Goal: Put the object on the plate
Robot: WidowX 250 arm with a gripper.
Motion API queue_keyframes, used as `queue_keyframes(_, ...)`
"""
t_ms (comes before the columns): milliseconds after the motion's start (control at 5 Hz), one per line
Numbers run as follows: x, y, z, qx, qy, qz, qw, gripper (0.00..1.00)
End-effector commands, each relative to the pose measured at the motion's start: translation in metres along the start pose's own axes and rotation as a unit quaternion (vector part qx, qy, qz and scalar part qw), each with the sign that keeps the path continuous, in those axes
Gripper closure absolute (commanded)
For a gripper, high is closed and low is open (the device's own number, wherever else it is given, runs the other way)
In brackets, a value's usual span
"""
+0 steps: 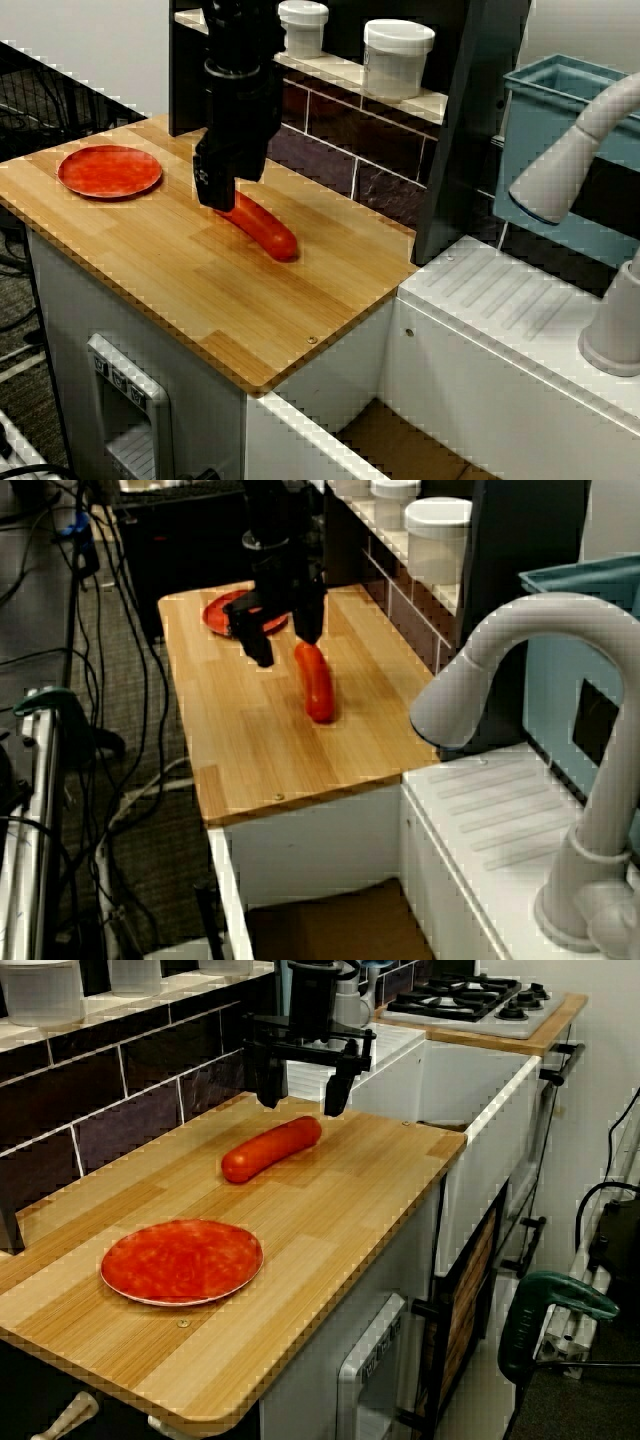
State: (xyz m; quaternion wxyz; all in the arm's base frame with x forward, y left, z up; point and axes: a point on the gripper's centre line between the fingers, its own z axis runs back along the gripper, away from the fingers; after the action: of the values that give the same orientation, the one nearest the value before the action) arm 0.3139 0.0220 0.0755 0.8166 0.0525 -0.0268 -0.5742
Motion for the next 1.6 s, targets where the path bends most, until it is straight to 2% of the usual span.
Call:
queue_keyframes(0, 0.017, 0.016, -0.005, 0.016, 0.001, -0.017, 0.9997, 0.0)
queue_keyframes(400, 0.014, 0.024, -0.021, 0.022, 0.009, 0.0, 0.9997, 0.0)
queue_keyframes(800, 0.007, 0.015, -0.032, 0.026, 0.014, 0.024, 0.9993, 0.0)
queue_keyframes(1000, 0.004, 0.014, -0.032, 0.043, 0.003, 0.055, 0.9975, 1.0)
queue_keyframes(1200, 0.001, 0.016, -0.026, 0.041, -0.002, 0.066, 0.997, 1.0)
queue_keyframes(1400, -0.011, 0.025, -0.006, 0.042, -0.009, 0.098, 0.9943, 1.0)
